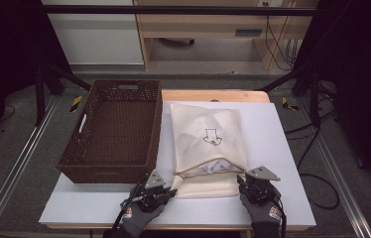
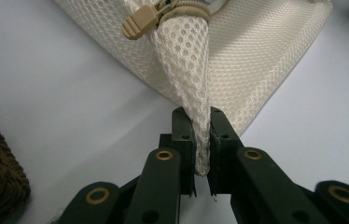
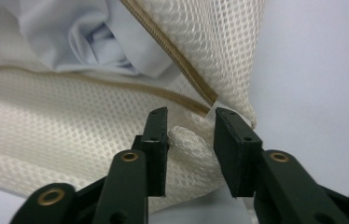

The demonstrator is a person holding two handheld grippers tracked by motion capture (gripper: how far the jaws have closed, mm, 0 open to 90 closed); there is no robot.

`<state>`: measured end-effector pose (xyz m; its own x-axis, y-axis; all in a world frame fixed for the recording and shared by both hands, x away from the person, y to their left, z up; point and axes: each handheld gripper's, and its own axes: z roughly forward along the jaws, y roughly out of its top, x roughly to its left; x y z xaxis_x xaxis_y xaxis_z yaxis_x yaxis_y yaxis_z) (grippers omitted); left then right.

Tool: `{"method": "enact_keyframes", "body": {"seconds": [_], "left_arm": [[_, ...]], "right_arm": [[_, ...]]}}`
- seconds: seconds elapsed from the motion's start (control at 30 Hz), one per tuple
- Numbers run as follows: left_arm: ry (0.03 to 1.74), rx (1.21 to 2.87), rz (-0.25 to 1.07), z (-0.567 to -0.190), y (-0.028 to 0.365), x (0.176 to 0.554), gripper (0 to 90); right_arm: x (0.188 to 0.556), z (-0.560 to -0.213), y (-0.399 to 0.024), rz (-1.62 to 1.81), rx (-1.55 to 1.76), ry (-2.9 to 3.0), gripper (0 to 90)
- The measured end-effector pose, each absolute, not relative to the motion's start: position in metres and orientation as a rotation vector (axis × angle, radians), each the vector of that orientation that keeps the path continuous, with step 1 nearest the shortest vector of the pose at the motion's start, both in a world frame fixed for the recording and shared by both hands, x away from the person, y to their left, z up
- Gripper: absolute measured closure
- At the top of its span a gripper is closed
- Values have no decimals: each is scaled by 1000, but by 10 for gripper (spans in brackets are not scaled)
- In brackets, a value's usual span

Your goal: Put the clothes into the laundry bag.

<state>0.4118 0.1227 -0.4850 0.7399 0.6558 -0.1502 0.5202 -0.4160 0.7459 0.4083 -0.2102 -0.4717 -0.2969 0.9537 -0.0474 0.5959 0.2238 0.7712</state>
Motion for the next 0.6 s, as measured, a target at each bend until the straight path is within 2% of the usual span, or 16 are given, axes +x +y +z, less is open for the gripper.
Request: {"method": "enact_keyframes", "body": {"seconds": [0.23, 0.47, 0.6], "left_arm": [[903, 2097, 204, -485, 123, 412, 815], [915, 2080, 193, -481, 125, 410, 808], [926, 2082, 191, -481, 125, 409, 761]], "right_arm": [[412, -477, -222, 888, 1485, 2009, 853], [393, -463, -239, 965, 1501, 1983, 854], [383, -473, -249, 979, 1523, 2024, 833]]}}
